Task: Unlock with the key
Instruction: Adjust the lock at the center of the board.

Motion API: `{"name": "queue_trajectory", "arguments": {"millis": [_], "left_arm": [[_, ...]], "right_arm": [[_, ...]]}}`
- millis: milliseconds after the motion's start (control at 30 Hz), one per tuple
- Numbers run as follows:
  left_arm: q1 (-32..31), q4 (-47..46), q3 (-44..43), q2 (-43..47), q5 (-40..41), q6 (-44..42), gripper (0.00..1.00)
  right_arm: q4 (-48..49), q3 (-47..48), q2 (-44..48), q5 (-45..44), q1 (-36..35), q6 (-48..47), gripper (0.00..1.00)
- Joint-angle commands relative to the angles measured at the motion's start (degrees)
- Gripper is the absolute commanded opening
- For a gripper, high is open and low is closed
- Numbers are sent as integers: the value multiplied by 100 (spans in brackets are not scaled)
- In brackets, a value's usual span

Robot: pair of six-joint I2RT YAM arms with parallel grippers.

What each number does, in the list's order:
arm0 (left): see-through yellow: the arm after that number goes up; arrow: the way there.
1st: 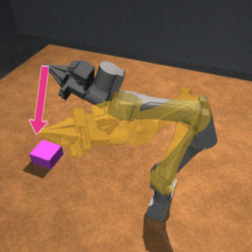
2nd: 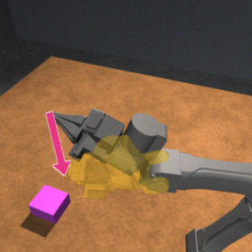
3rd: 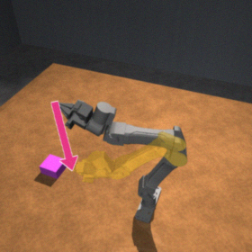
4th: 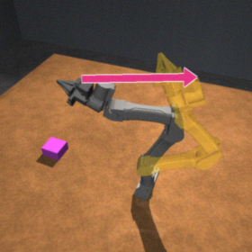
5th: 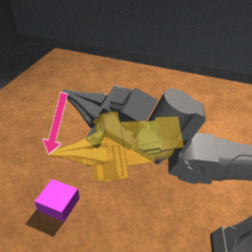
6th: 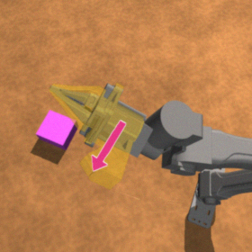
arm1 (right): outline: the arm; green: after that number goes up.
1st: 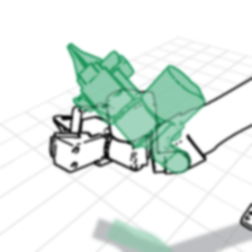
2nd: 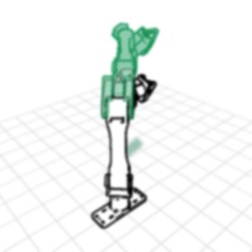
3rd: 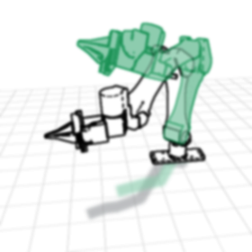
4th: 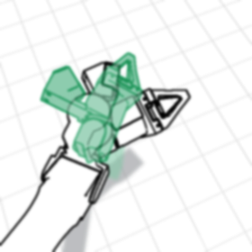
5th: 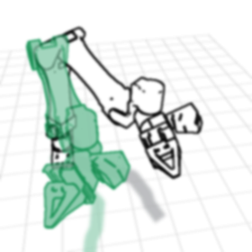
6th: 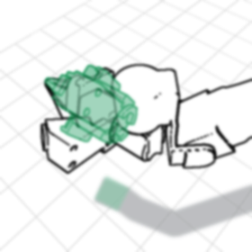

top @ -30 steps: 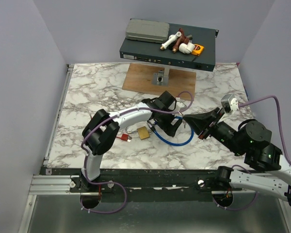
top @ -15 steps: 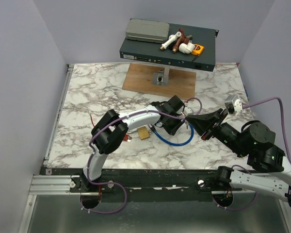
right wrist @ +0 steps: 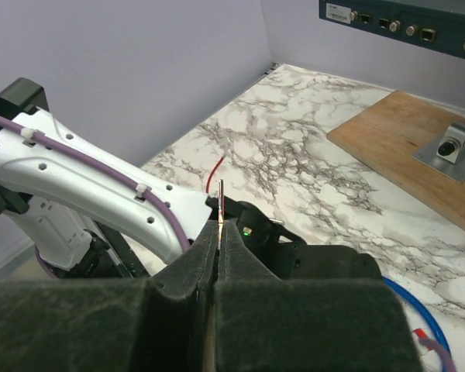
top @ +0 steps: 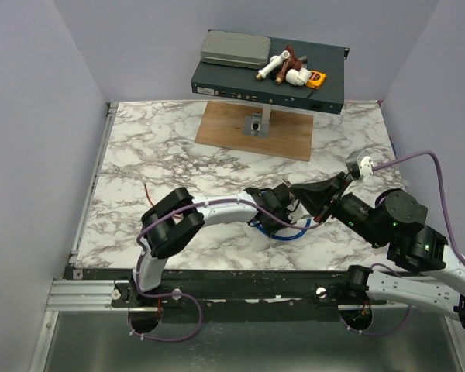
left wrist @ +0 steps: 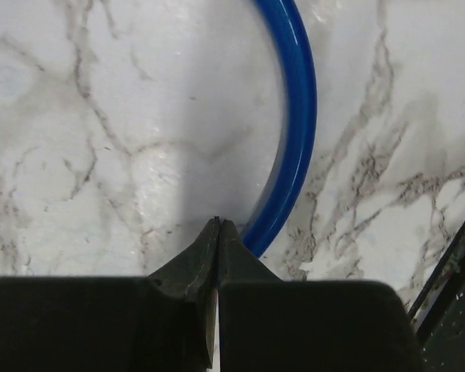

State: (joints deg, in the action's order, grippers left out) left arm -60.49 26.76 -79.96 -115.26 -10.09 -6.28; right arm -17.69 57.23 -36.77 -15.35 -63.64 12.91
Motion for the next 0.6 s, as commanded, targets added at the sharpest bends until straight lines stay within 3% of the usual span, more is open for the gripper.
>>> {"name": "queue_trajectory", "arguments": {"millis": [0, 133, 300, 433, 567], "left_arm": [[-59, 466, 995, 318, -267, -430, 0], [167, 568, 1360, 778, -410, -479, 0], [829, 952, 922, 1170, -642, -374, 1], [1588, 1148, 600, 1378, -1262, 349, 38], [1881, 995, 583, 1436, -1340, 786, 57]], "right_arm": [[17, 204, -58, 192, 9, -61, 1], [81, 196, -119, 269, 1, -25, 1], [121, 207, -196, 280, 1, -28, 1], [116, 261, -226, 257, 2, -68, 1], [143, 219, -259, 257, 2, -87, 1]]}}
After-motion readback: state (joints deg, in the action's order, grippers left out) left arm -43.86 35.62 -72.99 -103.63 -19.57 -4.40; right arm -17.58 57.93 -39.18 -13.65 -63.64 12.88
